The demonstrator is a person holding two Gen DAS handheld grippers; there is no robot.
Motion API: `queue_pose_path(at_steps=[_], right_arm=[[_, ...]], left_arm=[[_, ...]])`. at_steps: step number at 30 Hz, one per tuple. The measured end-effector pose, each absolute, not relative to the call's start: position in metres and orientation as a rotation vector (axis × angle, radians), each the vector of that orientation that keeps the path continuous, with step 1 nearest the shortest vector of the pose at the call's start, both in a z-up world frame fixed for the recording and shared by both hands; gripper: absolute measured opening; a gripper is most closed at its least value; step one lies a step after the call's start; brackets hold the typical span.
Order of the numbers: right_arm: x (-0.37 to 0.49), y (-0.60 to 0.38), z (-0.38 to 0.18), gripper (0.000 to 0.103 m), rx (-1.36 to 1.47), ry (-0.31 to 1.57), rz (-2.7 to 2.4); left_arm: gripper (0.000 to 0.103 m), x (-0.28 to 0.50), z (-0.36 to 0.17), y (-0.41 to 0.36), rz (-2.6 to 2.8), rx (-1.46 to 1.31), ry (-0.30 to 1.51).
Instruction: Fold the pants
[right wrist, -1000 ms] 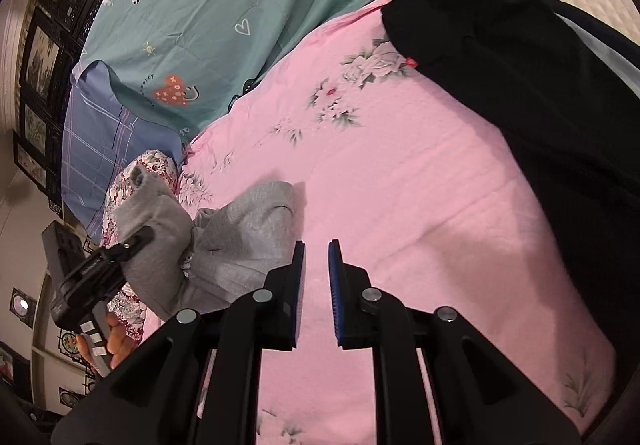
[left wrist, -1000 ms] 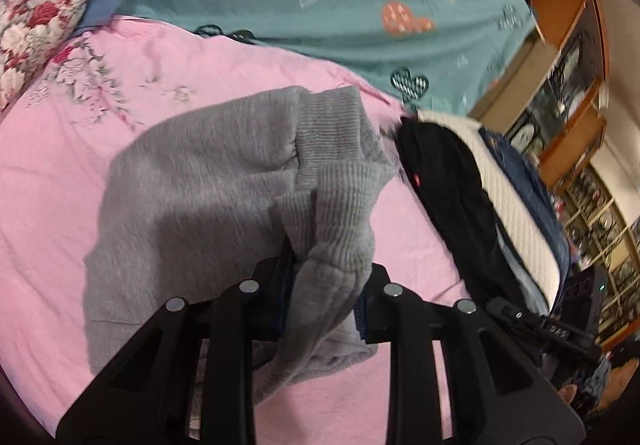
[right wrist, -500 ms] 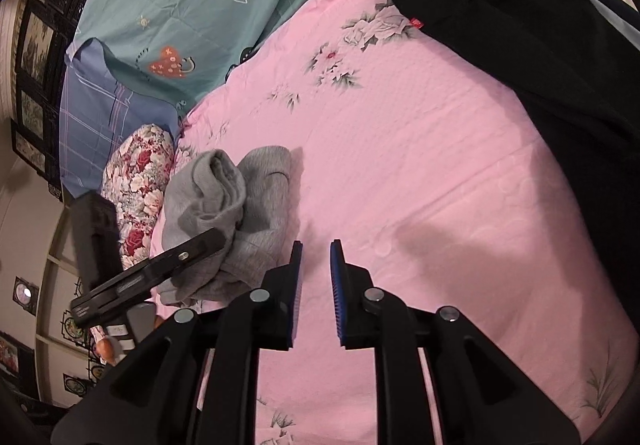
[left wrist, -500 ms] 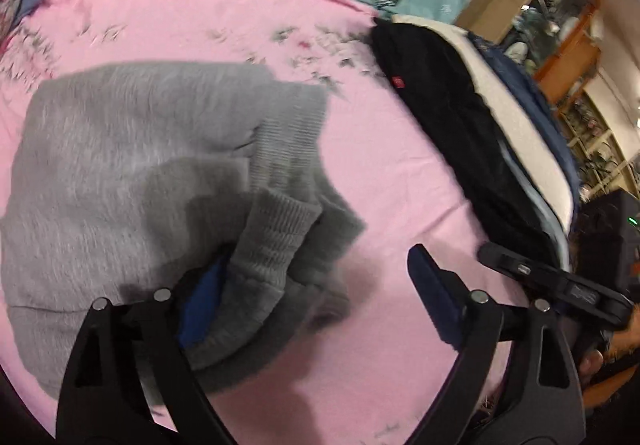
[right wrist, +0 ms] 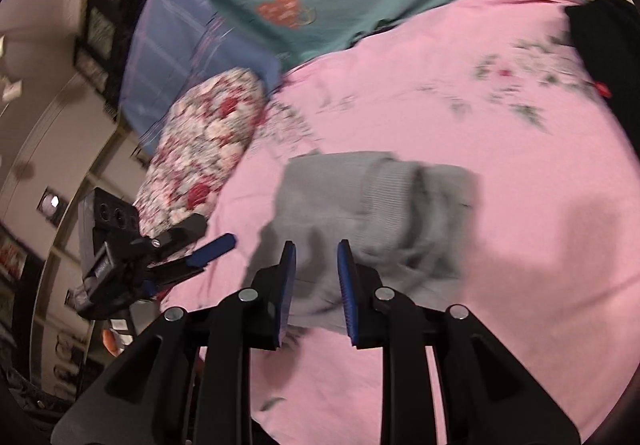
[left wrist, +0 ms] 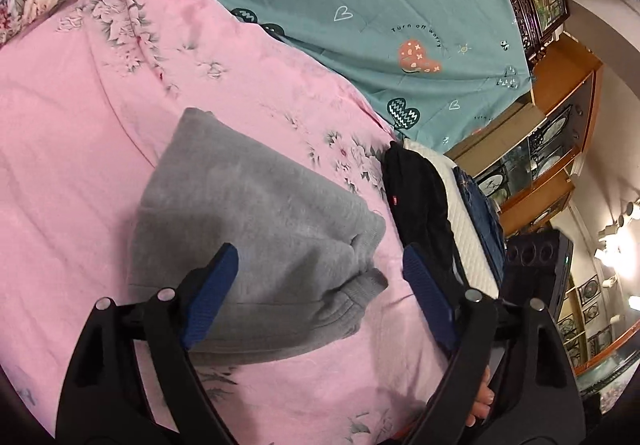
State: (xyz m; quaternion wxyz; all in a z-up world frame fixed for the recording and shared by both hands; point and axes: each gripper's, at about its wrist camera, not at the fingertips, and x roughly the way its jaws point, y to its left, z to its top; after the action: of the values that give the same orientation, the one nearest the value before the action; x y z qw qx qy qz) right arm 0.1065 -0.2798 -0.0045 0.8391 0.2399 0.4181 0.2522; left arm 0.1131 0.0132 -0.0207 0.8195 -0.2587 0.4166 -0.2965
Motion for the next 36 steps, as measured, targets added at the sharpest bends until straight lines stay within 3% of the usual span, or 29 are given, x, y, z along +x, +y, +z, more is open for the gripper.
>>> queue_pose_path(at_steps=[2,5,9,12,18,23,27,33,36], right_arm=[[0.119,-0.259,-0.010,0.023,0.462,0.912,0.533],[0.128,-0.253,-0.031,0.024,0.402,1.005,0.408],[0.118,-0.272,-0.053,0.017,0.393,1.070,0.308],[0.113,-0.277,-0.061,0.014,0.391,1.083,0.293],[0.121,-0.256,-0.018,0.018,0.329,1.020,0.323],[0.178,-0.195,0.007,0.020,0.246,1.020,0.446],[0.235,-0.159,-0.018,0.020,0.145,1.091,0.353],[0.293,-0.156,-0.104,0.017,0.097,1.266,0.172],[0.296,-0.158,-0.102,0.017,0.119,1.280,0.170]], left_arm=[[0.082,0.111,-0.024,0.015,-0.639,-0.550,0.901],[0.067,0.108,-0.039,0.010,-0.659,-0.528,0.945],[0.031,0.117,-0.079,-0.003,-0.637,-0.473,1.050],[0.018,0.123,-0.099,-0.005,-0.594,-0.449,1.060],[0.018,0.110,-0.086,0.005,-0.645,-0.465,1.046],[0.018,0.103,-0.085,0.009,-0.661,-0.490,1.054],[0.018,0.101,-0.086,0.009,-0.667,-0.483,1.059],[0.018,0.106,-0.095,0.002,-0.651,-0.457,1.094],[0.018,0.106,-0.093,0.001,-0.649,-0.440,1.092]])
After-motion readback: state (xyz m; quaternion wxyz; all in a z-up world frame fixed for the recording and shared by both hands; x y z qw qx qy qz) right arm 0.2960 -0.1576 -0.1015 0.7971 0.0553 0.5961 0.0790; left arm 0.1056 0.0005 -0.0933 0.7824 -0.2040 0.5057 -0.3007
